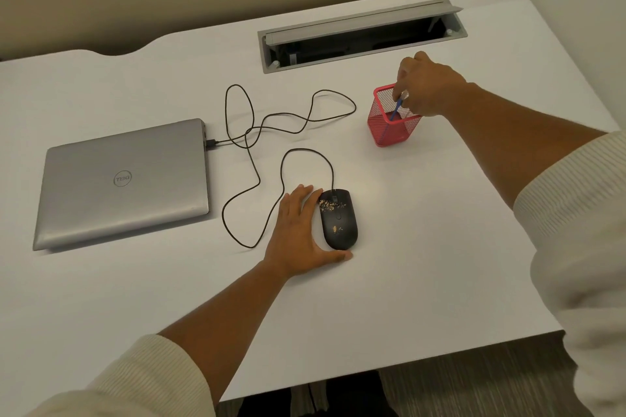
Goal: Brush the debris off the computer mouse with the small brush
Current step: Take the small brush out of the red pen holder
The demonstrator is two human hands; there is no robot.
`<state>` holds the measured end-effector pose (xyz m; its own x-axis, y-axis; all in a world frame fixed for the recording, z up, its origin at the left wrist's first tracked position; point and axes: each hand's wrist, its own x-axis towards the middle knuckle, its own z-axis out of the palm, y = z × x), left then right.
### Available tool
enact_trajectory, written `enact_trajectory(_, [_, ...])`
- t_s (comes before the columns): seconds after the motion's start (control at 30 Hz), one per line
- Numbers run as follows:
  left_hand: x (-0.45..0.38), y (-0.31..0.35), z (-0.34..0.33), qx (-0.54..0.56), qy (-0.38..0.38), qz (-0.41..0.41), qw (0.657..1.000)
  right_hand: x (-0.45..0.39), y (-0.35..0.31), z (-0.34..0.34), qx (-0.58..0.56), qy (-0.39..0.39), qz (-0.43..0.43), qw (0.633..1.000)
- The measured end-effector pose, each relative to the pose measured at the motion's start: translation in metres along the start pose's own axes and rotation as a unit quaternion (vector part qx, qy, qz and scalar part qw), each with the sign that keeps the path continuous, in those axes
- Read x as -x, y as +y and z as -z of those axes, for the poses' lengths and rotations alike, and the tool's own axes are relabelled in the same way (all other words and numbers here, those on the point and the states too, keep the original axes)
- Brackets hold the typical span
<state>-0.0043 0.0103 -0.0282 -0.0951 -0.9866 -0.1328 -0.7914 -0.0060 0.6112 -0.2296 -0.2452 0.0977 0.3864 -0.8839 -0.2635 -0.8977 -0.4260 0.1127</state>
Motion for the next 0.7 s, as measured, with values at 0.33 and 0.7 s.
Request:
enact_trajectory(0.33, [0.000,0.004,0.002,0.001,-0.011,0.013,1.000,0.013,0.012,0.001,-0.126,0.034,0.000,0.991])
enact_trajectory(0.7, [0.002,0.011,0.004,0.022,0.014,0.014,1.000,0.030,0.005,0.000,-0.363,0.158,-0.087,0.914])
